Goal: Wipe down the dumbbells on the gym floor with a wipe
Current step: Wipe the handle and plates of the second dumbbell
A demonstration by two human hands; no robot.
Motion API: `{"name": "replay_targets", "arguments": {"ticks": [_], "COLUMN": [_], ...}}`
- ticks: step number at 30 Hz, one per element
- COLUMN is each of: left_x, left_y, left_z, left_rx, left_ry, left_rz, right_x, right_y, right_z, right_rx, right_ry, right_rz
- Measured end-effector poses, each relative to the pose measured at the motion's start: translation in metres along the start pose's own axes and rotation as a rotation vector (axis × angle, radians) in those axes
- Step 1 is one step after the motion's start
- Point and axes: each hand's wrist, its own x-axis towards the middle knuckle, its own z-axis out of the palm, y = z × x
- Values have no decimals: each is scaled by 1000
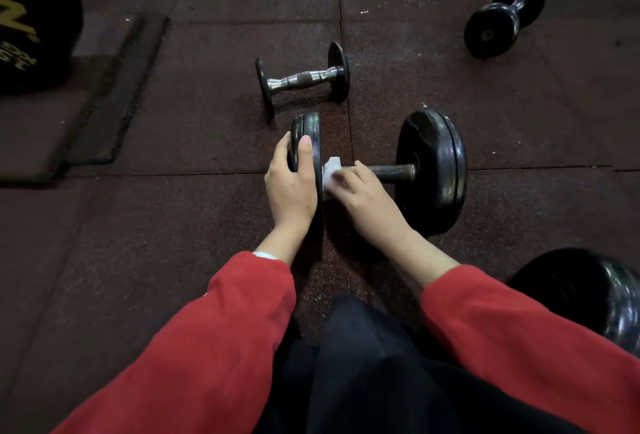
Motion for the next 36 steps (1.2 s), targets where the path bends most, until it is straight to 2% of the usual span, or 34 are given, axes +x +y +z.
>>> {"name": "replay_targets", "arguments": {"ticks": [2, 4, 8, 11, 16, 18, 24, 29, 36], "left_x": [0, 0, 1, 0, 1, 1, 1, 1, -1], "left_y": [0, 0, 1, 0, -1, -1, -1, 0, 2], "left_z": [0, 0, 0, -1, 0, 0, 0, 0, -1], "left_rx": [1, -1, -3, -1, 9, 7, 1, -2, 0], "left_ry": [-1, -1, -5, -8, -6, -5, -7, 8, -4], "left_rz": [2, 5, 8, 14, 22, 24, 15, 21, 18], "right_x": [-3, -7, -18, -21, -4, -4, -9, 1, 13], "right_y": [0, 0, 5, 6, 0, 1, 18, 7, 12], "right_z": [5, 7, 6, 2, -6, -7, -6, -7, -20], "right_rx": [-37, -109, -157, -122, -59, -89, -216, -234, -395], "right_ry": [4, 42, 105, 81, 12, 3, 40, -9, -125], "right_rz": [-86, -88, 69, 181, 17, 9, 295, 213, 428]}}
